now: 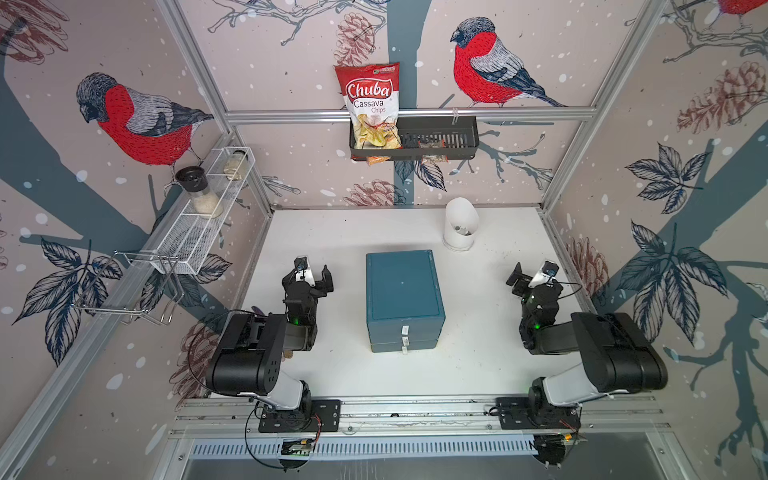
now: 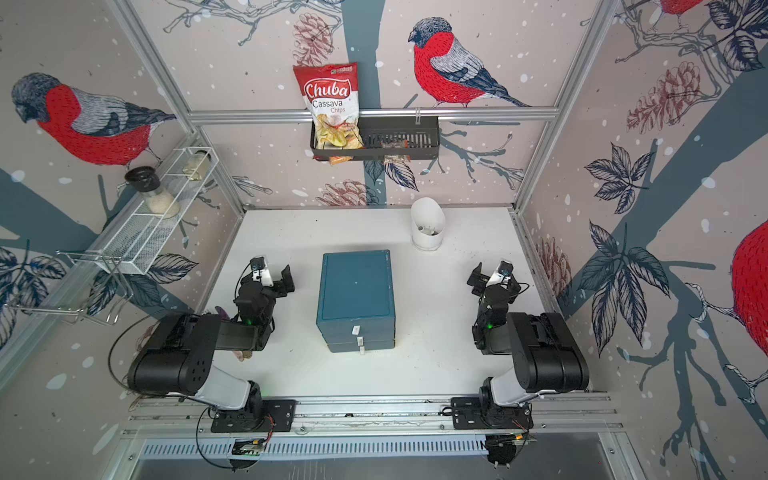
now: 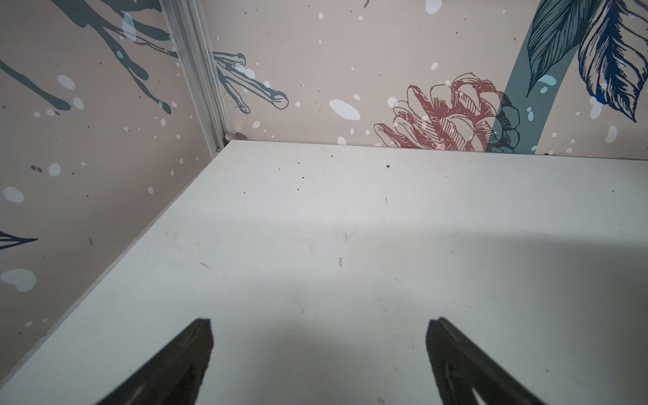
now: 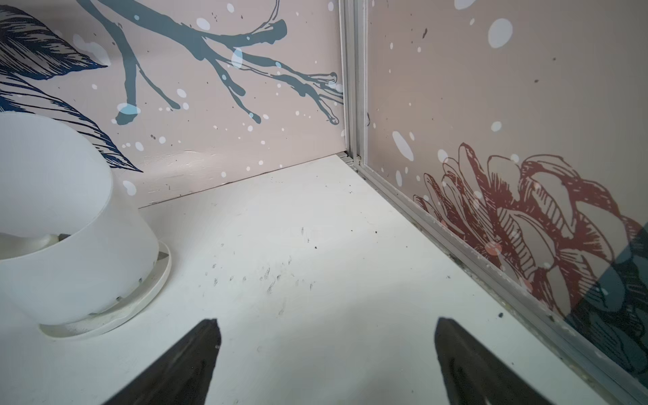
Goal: Take the seed bags out of the drawer
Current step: Move the storage box to the center of the board.
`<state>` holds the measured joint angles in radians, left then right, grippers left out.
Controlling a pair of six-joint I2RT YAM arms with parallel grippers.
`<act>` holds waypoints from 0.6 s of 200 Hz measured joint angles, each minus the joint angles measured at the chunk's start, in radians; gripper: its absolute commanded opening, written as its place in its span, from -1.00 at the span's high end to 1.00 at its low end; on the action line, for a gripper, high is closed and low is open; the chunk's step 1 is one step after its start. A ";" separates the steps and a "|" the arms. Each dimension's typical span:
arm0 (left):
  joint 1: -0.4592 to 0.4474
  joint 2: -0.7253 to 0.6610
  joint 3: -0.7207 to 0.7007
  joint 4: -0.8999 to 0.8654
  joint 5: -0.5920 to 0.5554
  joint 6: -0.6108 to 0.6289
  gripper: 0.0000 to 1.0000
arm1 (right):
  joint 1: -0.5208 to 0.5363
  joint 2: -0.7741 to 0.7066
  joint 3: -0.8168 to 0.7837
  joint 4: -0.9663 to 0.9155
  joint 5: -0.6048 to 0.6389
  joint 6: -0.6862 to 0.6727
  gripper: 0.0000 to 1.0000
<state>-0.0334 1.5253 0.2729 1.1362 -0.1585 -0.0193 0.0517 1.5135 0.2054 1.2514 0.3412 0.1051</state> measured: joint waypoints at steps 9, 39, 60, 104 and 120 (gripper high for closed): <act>0.000 0.000 -0.001 0.000 0.000 0.000 -0.97 | 0.001 0.000 0.000 0.000 -0.001 0.000 -1.00; 0.000 -0.001 -0.004 0.000 0.000 0.000 -0.97 | 0.001 0.000 0.000 0.000 -0.004 0.000 -1.00; 0.000 -0.001 -0.005 0.000 0.000 0.000 -0.97 | 0.000 -0.002 0.000 0.000 -0.008 0.000 -1.00; 0.000 -0.001 -0.005 0.001 0.000 0.000 -0.97 | 0.000 -0.002 0.000 0.000 -0.008 0.000 -1.00; 0.000 -0.001 -0.005 0.001 0.000 0.000 -0.97 | 0.000 -0.002 0.000 0.000 -0.008 0.000 -1.00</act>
<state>-0.0334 1.5242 0.2680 1.1370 -0.1581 -0.0193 0.0513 1.5120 0.2054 1.2510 0.3332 0.1047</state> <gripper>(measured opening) 0.985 0.999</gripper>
